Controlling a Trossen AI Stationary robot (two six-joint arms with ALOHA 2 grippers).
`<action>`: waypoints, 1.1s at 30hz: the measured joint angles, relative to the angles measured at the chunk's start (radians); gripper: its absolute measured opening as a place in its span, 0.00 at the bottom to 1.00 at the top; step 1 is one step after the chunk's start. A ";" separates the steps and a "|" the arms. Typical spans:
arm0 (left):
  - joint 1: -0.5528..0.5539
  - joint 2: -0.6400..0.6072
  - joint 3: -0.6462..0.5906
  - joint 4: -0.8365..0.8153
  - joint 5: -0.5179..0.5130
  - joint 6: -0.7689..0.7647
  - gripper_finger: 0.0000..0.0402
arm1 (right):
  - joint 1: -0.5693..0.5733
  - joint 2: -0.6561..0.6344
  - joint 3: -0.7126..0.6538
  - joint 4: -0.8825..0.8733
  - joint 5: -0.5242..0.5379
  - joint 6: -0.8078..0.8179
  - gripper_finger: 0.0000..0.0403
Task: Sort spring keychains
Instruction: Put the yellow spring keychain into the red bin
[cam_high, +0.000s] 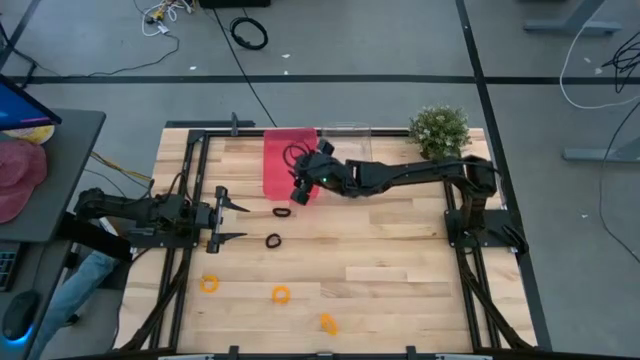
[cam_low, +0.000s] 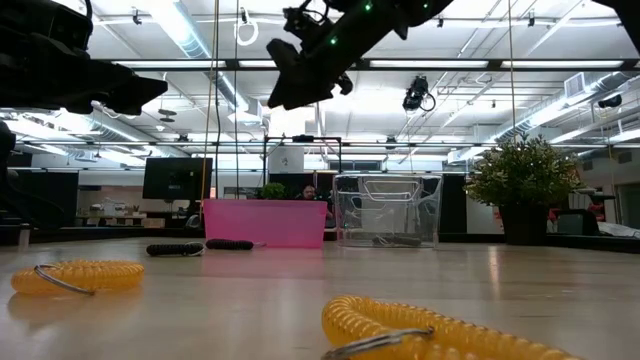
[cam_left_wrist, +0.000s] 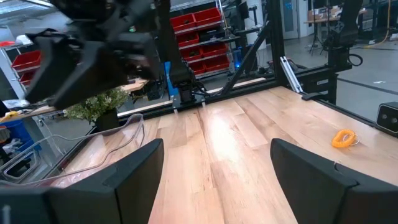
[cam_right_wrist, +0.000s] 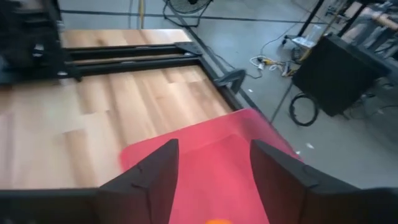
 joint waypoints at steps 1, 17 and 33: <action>0.000 0.000 0.000 0.000 0.000 0.000 0.74 | 0.011 0.000 0.000 -0.004 0.000 0.013 0.49; 0.000 0.000 0.000 0.000 0.000 0.000 0.74 | 0.224 0.000 0.000 -0.025 -0.001 0.159 0.49; 0.000 0.000 0.000 0.000 0.000 0.000 0.74 | 0.469 0.000 0.000 -0.012 -0.045 0.231 0.49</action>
